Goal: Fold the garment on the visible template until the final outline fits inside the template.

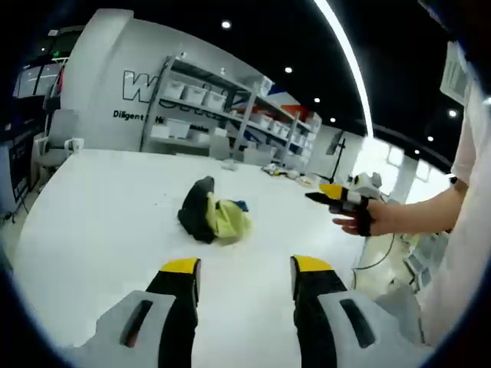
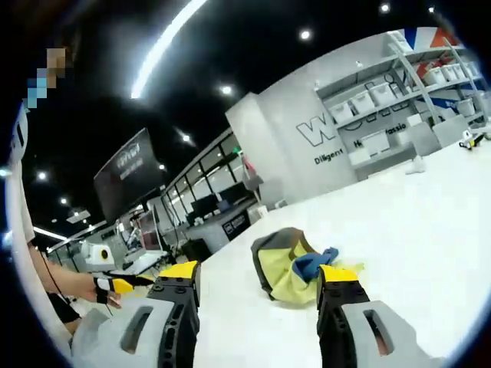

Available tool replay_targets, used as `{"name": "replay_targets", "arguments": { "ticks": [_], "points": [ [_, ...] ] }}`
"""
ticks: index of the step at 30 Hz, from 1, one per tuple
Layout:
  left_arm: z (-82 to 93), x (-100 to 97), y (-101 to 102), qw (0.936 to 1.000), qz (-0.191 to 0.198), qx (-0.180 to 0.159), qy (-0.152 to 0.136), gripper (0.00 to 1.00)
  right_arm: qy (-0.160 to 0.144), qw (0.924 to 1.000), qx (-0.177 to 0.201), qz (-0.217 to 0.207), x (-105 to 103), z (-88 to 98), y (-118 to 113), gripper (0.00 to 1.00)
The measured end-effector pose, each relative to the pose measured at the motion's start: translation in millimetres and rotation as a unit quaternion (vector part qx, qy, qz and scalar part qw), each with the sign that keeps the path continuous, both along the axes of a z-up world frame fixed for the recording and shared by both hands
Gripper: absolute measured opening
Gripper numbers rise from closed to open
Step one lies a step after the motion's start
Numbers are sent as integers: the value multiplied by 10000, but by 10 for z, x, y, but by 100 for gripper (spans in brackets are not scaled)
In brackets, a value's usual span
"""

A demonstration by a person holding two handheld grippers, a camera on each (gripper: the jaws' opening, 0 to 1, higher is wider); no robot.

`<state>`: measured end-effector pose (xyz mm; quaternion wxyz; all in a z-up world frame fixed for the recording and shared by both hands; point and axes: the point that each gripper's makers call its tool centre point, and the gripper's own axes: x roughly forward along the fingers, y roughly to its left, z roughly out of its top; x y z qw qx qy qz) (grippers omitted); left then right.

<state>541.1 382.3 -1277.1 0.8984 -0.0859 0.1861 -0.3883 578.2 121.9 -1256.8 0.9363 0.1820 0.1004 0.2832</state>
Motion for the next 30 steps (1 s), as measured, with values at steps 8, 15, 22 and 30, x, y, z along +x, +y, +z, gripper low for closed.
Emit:
{"name": "replay_targets", "arguments": {
  "ticks": [8,15,22,30],
  "points": [
    [-230,859,-58,9977,399,545,5,96,-69,9994,-329,43,368,-40,1,100],
    [-76,879,-287,9976,245,644,-118,99,-66,9982,-491,327,399,149,78,99],
    [105,589,-352,9974,85,691,-195,99,141,9975,-645,269,-13,352,122,99],
    [448,260,-235,9953,-18,659,-712,99,-416,9936,-1051,32,-484,805,83,99]
  ]
}}
